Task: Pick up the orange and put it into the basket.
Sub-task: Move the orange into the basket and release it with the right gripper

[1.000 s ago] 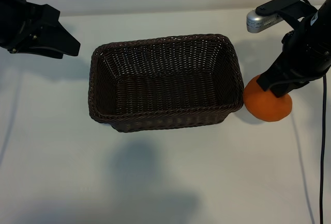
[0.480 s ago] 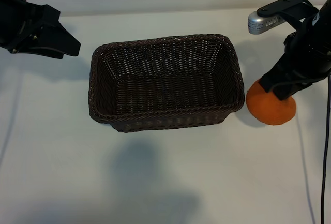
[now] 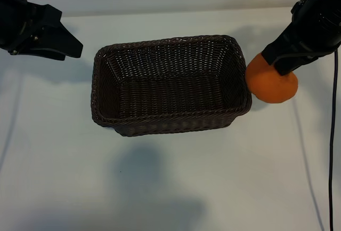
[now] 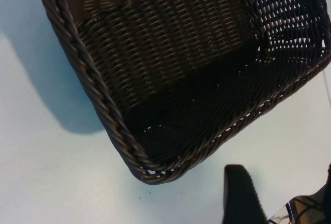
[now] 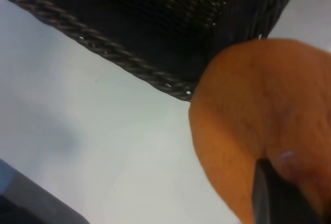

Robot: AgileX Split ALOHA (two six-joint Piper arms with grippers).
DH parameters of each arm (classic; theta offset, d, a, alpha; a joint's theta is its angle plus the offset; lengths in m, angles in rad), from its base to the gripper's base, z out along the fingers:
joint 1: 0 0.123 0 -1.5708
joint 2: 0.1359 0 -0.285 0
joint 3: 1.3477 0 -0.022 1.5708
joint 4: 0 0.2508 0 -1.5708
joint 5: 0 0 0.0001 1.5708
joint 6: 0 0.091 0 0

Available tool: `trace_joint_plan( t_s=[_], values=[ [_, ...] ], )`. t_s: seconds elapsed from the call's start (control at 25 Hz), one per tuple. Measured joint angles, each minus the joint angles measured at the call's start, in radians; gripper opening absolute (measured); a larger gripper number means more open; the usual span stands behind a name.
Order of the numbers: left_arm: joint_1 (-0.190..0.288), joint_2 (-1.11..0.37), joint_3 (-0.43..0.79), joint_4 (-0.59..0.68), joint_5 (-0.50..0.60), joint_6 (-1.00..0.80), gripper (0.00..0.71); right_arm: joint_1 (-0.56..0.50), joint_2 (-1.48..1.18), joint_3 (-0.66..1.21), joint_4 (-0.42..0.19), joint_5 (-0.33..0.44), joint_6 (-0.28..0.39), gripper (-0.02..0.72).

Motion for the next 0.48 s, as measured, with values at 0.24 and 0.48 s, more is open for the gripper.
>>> trace_joint_plan(
  t_s=[0.24,0.48],
  values=[
    [0.0,0.0,0.0,-0.005,0.0,0.0,0.425,0.0,0.0,0.0,0.039,-0.001,0.0,0.063],
    [0.0,0.0,0.0,-0.02,0.0,0.0,0.425,0.0,0.0,0.0,0.083,-0.02,0.0,0.062]
  ],
)
